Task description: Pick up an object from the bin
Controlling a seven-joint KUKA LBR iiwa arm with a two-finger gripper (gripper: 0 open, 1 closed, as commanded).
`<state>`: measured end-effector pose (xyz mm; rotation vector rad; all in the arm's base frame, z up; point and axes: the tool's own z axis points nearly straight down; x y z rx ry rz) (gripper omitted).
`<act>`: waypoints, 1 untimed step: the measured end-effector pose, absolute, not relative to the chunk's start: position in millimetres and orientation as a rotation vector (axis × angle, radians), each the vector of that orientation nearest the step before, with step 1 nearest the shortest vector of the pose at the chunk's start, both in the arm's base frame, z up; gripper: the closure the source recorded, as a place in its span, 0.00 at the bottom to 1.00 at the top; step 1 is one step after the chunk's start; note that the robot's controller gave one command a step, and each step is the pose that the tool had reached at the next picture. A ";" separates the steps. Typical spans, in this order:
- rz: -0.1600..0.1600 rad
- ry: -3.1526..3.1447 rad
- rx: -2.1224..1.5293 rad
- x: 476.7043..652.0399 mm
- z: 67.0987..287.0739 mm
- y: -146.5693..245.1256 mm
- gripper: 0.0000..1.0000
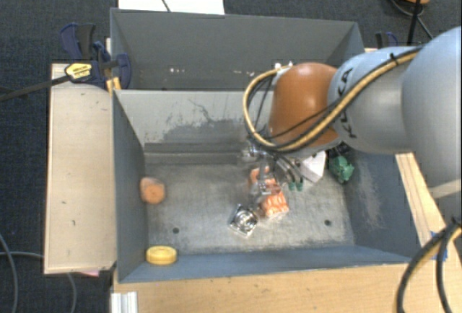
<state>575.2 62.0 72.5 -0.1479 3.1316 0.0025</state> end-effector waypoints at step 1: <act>0.003 3.130 -0.143 575.7 74.1 62.3 1.00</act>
Offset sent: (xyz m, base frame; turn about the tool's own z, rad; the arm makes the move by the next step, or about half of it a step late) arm 0.0000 0.0000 0.0000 0.0000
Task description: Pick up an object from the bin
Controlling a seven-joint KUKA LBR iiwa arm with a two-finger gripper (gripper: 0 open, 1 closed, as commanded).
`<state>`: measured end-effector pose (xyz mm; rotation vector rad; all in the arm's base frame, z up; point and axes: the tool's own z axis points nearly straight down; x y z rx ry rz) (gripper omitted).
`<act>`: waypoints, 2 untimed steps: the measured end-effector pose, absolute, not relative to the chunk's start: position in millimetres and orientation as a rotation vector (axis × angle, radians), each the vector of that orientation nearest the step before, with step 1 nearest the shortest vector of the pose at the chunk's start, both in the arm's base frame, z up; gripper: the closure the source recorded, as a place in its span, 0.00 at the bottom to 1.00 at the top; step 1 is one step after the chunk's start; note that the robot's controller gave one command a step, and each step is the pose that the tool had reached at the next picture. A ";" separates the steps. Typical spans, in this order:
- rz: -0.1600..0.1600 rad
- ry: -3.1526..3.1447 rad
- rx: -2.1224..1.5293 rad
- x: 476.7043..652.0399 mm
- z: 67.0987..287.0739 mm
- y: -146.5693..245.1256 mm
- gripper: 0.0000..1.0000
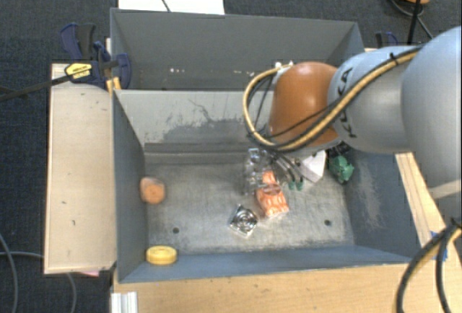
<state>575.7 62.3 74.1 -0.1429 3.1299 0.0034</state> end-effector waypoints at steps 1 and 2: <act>0.003 3.133 -0.139 575.0 72.4 62.1 0.00; 0.004 3.131 -0.136 575.7 74.1 62.3 1.00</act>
Offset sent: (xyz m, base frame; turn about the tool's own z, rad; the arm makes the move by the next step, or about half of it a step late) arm 0.0000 0.0000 0.0000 0.0000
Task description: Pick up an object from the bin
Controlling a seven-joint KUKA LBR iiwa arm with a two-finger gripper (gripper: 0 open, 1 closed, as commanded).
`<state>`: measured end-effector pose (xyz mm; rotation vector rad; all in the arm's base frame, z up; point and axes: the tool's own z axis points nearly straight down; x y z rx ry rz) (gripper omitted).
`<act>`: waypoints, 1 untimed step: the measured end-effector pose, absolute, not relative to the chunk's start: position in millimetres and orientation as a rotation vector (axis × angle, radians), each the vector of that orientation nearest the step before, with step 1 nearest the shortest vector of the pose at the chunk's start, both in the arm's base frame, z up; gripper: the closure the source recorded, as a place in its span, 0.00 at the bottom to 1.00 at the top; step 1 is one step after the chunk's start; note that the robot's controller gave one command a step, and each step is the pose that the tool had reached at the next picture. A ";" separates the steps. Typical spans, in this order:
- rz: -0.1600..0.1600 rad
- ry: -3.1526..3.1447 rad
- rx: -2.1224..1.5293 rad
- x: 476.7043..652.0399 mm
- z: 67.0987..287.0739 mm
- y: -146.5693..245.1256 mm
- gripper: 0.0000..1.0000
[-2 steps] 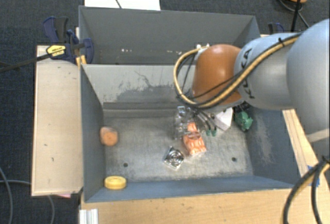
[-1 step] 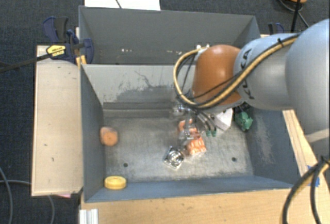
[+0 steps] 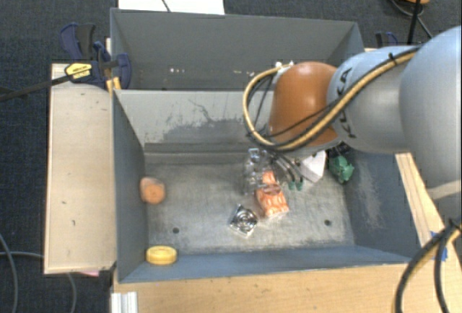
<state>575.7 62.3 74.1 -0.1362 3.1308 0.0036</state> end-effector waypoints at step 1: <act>0.004 3.131 -0.134 575.7 74.1 62.3 1.00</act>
Offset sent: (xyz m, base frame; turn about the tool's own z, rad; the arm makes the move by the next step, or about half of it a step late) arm 0.0061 -0.0047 0.0606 0.0187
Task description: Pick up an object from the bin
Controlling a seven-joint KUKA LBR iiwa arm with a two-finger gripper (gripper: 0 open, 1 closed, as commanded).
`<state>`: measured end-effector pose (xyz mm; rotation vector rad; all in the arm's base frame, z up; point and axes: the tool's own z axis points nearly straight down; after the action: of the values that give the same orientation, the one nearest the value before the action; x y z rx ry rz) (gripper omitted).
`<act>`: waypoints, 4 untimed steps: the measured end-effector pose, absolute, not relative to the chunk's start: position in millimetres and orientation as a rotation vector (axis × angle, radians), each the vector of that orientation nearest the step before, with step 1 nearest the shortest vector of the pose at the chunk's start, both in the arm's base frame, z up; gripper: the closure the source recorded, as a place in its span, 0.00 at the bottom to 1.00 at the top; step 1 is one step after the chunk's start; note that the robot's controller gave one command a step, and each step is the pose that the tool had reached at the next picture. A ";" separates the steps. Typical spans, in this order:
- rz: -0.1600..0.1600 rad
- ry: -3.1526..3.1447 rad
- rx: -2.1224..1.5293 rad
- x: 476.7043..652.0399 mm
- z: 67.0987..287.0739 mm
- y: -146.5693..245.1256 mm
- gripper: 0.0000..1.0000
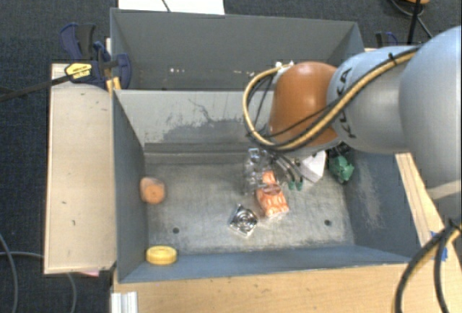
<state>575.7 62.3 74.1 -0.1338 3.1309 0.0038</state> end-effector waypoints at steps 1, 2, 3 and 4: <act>0.002 3.142 -0.115 577.7 109.6 59.6 1.00; 0.002 3.130 -0.118 579.6 139.8 64.8 1.00; 0.002 3.140 -0.057 575.7 163.4 51.9 1.00; 0.001 3.133 -0.058 570.1 174.0 51.7 1.00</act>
Offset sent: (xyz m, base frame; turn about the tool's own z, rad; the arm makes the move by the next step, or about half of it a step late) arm -0.0007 0.0124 0.0405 0.0413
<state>570.1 51.7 174.0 -0.0580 3.1334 0.0009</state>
